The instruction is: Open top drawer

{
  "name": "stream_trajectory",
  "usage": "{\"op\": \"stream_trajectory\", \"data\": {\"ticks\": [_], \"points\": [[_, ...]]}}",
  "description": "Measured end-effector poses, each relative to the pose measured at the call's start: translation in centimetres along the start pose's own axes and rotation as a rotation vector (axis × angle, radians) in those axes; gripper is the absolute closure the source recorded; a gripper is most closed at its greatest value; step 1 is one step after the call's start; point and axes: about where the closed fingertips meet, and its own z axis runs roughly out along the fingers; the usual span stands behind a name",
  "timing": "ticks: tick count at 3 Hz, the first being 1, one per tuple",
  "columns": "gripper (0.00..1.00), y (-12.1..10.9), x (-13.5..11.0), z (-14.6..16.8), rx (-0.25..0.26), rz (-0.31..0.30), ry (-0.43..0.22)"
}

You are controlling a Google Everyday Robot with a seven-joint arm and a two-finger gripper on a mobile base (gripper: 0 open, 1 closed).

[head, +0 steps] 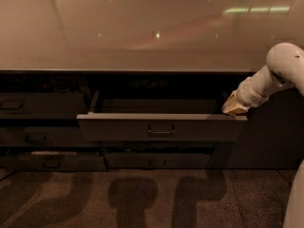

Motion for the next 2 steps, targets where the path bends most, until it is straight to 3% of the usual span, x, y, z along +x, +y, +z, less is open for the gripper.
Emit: {"op": "stream_trajectory", "data": {"ticks": [2], "points": [[1.00,0.05,-0.70,0.21,-0.008,-0.011,0.012]]}}
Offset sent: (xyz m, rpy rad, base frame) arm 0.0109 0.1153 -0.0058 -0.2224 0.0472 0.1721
